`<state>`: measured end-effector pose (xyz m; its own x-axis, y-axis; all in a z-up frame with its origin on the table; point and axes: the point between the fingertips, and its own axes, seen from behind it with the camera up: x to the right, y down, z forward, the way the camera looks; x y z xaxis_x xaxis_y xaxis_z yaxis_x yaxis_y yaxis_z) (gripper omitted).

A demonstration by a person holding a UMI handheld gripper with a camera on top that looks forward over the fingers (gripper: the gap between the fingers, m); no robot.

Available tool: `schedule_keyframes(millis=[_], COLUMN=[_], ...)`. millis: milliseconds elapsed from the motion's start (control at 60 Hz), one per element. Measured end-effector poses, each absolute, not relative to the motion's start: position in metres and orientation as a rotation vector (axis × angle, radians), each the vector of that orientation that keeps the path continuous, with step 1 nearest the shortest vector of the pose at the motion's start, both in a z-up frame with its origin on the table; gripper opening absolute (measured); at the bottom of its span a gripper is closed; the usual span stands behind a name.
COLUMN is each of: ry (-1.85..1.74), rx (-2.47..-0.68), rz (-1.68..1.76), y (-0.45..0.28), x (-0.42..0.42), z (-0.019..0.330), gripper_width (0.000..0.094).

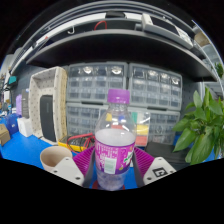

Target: Pour water

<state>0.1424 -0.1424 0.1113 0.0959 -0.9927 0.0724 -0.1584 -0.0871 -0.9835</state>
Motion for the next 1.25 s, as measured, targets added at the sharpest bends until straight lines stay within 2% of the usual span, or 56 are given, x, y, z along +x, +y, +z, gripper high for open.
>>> schedule_keyframes(millis=[17,33,100,283,450,683,1017,1250], ry=[1.230,1.235,1.253,1.340,1.431,1.469,1.446,1.448], rx=[-1.437,-1.442,-1.438,-1.371,-1.312,-1.288,-1.287,-1.274], rz=[-1.111,-1.102,-1.078,-1.088,-1.088,-1.104,-1.180,-1.186], y=[-0.142,-0.141,-0.140,-0.149,-0.152,-0.137,-0.126,-0.115], x=[0.142,0.141,0.134,0.087,0.025,-0.041,-0.096,-0.108], z=[0.109,0.107,0.104,0.099,0.095,0.111,0.148,0.157], gripper_width=[0.0725,0.0719,0.0792,0.0834,0.0846,0.0850,0.0850,0.0851])
